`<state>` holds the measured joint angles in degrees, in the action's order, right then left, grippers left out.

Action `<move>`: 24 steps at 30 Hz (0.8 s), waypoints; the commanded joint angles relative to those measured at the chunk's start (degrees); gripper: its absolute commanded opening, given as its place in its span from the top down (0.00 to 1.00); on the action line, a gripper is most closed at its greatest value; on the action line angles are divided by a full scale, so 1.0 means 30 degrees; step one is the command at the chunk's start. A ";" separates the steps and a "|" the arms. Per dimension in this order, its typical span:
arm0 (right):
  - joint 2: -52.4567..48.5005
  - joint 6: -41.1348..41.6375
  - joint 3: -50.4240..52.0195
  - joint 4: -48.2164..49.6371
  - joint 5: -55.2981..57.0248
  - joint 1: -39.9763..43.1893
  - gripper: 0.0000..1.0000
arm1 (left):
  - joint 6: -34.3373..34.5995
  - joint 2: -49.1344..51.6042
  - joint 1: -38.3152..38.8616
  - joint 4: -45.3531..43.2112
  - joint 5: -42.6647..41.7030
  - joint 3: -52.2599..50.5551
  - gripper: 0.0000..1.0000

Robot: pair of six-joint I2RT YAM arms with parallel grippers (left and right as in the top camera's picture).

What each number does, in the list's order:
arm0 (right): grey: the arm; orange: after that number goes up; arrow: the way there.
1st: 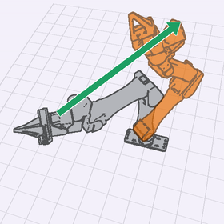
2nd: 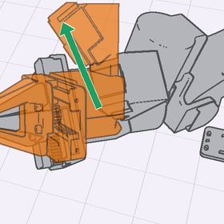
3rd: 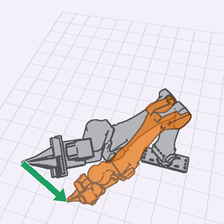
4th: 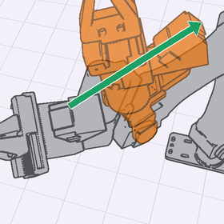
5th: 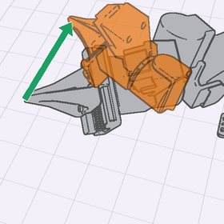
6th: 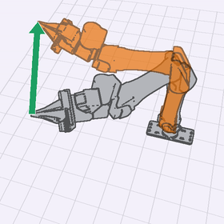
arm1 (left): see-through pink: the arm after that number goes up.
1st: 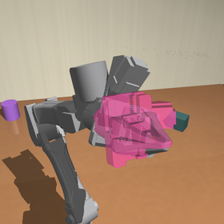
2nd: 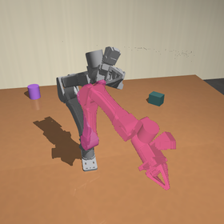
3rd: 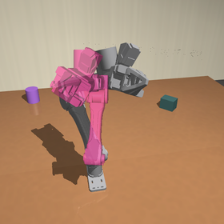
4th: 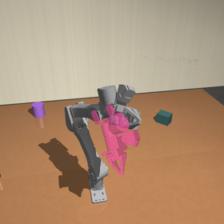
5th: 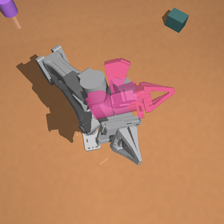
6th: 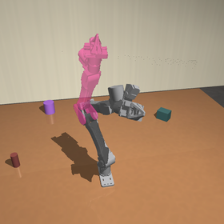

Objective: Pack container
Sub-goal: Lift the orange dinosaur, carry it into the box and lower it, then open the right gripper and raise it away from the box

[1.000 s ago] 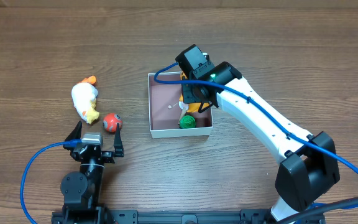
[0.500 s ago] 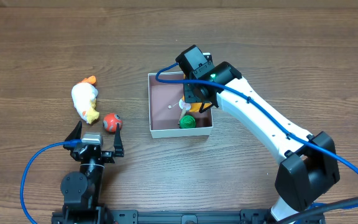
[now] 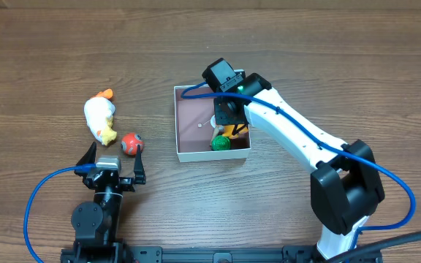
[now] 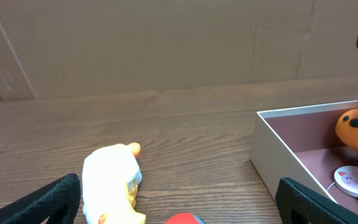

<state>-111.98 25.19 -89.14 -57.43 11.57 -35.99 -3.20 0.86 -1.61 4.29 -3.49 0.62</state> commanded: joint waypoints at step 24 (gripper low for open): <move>0.1661 -0.0444 -0.4648 -0.2761 0.1137 0.0503 0.36 | -0.0226 -0.0182 -0.0109 -0.0080 -0.0197 -0.0117 0.00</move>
<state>-111.44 24.03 -99.02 -64.38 12.93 -35.88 -3.20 0.86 -1.61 4.29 -3.49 0.62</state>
